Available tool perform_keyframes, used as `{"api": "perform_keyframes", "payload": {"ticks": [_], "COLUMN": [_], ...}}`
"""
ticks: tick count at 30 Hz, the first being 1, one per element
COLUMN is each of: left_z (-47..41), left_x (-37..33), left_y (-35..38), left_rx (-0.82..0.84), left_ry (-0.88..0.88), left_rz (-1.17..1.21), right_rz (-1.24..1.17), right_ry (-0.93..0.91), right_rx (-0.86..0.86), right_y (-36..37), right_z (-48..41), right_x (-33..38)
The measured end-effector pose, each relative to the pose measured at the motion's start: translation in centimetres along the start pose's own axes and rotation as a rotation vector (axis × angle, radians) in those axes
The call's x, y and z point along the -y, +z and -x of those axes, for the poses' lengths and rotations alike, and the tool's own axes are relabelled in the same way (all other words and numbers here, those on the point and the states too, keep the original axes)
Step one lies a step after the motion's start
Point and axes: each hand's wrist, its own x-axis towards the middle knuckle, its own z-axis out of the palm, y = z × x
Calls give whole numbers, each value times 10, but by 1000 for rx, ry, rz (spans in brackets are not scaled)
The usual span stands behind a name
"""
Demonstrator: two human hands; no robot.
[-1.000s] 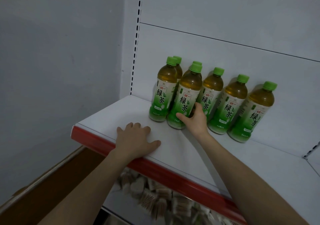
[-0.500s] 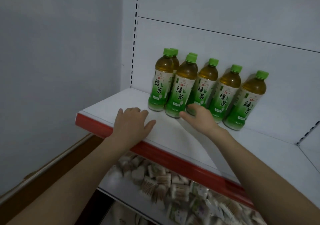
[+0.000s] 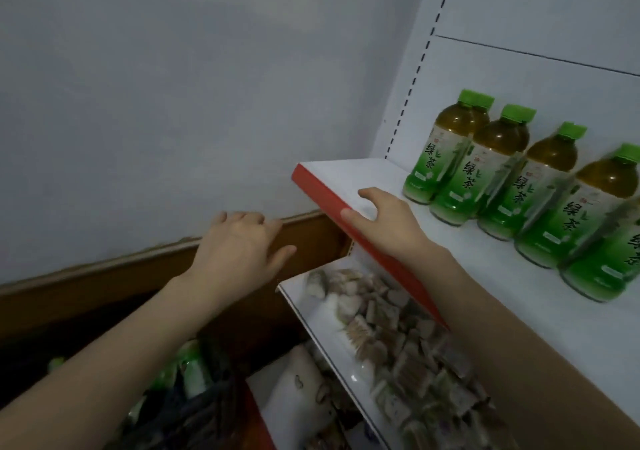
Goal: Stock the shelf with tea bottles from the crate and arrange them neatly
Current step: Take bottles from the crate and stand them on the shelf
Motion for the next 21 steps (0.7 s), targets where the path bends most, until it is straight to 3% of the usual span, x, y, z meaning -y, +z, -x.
{"api": "perform_keyframes", "payload": {"ticks": [11, 21], "left_z": [167, 265], "left_x": [150, 281], "left_y": [13, 75], "left_rx": [179, 398], "left_ry": [-436, -586], "left_rz": [-39, 77], "right_rz": [-133, -77], "right_ry": [-322, -337], "right_rx": [283, 603], "right_y": [132, 297], "right_z": [0, 1], "right_x": [157, 259]}}
